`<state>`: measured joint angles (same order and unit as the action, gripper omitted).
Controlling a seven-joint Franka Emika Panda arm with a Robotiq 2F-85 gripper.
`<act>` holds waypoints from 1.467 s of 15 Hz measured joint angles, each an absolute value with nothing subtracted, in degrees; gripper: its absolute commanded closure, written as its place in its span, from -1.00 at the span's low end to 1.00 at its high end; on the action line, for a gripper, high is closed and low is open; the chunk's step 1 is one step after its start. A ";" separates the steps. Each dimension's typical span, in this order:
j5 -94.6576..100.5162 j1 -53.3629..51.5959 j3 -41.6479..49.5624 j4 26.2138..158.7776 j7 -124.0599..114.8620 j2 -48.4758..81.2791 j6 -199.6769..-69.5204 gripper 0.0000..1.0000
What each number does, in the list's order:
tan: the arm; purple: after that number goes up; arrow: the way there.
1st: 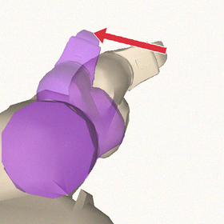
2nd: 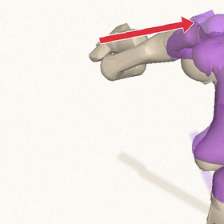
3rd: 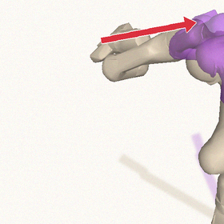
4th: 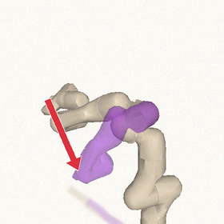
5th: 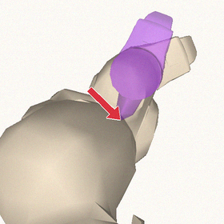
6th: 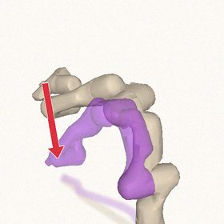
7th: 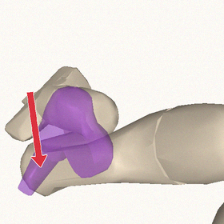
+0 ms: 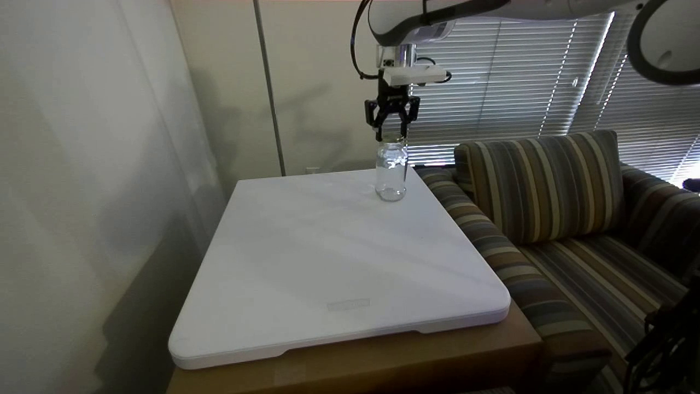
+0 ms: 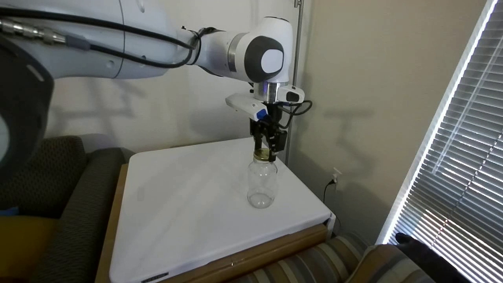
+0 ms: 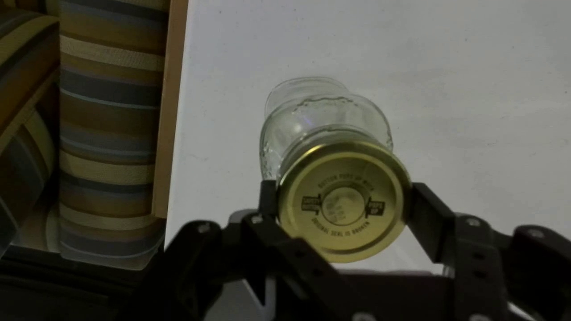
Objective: Pick the cap and put it on top of the bottle
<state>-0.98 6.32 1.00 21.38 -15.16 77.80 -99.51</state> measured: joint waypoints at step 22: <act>-0.64 6.37 1.61 21.24 -18.75 78.24 -102.13 0.06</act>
<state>-0.64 6.37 1.61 21.24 -18.75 78.24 -102.13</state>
